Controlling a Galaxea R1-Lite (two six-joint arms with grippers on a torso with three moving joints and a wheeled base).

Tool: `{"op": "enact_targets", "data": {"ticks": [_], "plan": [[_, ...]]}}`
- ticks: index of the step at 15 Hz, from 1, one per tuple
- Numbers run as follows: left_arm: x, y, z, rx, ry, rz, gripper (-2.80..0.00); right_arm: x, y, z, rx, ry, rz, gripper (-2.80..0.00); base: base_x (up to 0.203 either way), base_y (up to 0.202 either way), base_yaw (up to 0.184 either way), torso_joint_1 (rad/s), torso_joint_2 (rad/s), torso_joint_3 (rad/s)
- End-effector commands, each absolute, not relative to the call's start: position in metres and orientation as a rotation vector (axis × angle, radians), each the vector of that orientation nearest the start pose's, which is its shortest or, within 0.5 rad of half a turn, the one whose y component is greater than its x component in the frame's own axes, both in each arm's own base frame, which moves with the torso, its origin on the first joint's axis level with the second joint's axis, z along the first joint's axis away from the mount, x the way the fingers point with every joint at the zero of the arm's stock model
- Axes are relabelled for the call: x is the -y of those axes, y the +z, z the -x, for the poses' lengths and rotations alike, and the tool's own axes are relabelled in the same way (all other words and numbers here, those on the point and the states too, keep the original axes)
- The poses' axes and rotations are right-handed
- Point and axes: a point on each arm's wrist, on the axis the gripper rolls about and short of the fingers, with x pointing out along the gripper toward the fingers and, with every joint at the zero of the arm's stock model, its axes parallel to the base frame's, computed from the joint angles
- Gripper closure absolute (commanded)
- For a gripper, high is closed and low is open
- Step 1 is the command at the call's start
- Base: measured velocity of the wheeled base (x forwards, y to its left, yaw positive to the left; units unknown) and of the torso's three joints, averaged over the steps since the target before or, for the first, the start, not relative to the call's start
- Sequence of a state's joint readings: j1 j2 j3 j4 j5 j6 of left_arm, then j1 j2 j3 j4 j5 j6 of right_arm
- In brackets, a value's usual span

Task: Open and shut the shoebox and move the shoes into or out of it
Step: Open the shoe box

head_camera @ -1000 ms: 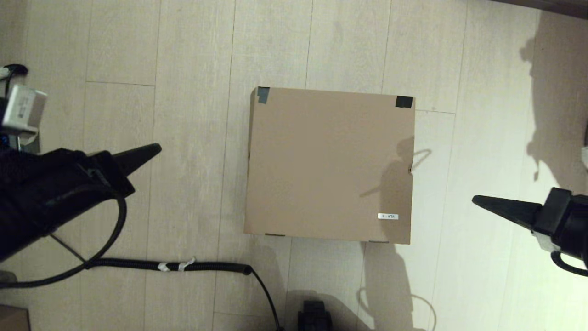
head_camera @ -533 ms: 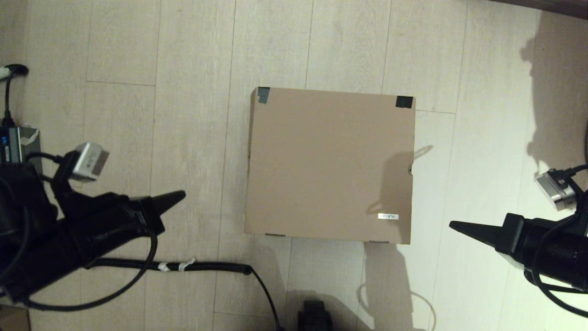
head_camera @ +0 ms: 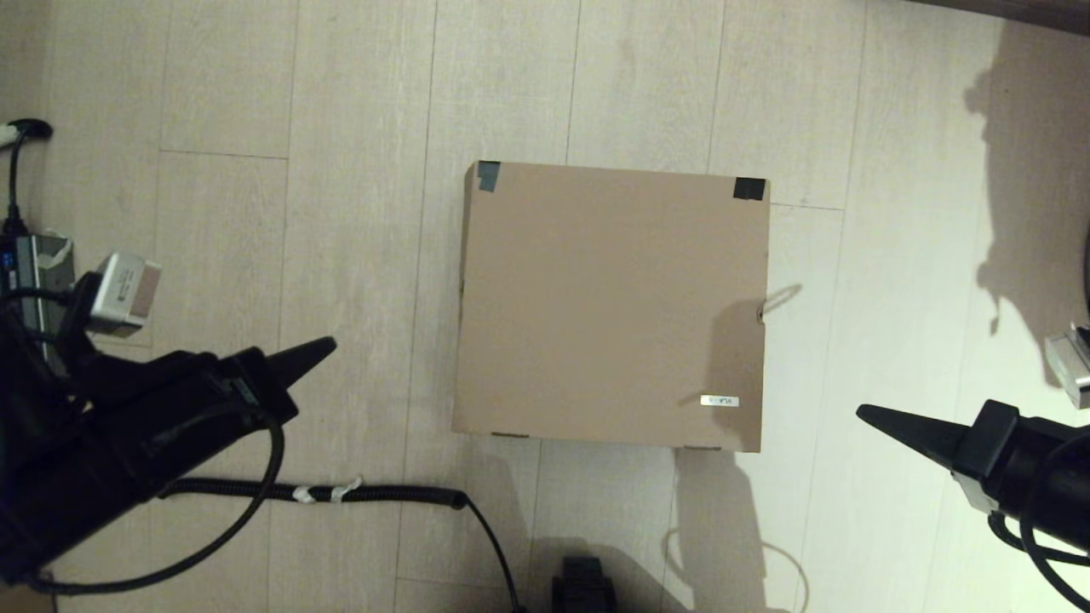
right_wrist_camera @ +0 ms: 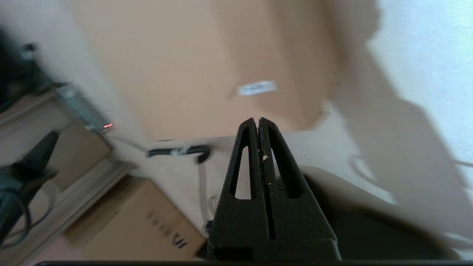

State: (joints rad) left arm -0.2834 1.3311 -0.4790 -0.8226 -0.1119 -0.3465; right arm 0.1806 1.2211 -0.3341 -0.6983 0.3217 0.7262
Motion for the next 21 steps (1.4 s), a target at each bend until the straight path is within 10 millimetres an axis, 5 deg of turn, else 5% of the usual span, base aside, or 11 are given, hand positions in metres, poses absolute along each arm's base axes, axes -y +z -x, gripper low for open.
{"op": "enact_targets", "data": {"ticks": [1, 5, 13, 17, 21], "plan": [[0.080, 0.221, -0.189, -0.073, -0.490, 0.396, 0.00, -0.044, 0.184, -0.159, -0.349, 0.464, -0.724, 0.00, 0.000, 0.000, 0.000, 0.000, 0.00, 0.000], [0.126, 0.190, -0.193, -0.267, -0.609, 0.445, 0.00, -0.063, 0.168, -0.171, -0.514, 0.488, -0.736, 0.00, 0.000, 0.000, 0.000, 0.000, 0.00, 0.000], [0.161, 0.112, -0.248, -0.322, -0.502, 0.411, 0.00, -0.085, 0.138, -0.223, -0.558, 0.406, -0.711, 0.00, 0.000, 0.000, 0.000, 0.000, 0.00, 0.000], [0.166, 0.106, -0.272, -0.279, -0.444, 0.406, 0.00, -0.091, 0.117, -0.242, -0.528, 0.371, -0.708, 0.00, 0.000, 0.000, 0.000, 0.000, 0.00, 0.000], [0.168, 0.103, -0.274, -0.283, -0.432, 0.403, 0.00, -0.093, 0.109, -0.248, -0.479, 0.354, -0.709, 0.00, 0.000, 0.000, 0.000, 0.000, 0.00, 0.000]]}}
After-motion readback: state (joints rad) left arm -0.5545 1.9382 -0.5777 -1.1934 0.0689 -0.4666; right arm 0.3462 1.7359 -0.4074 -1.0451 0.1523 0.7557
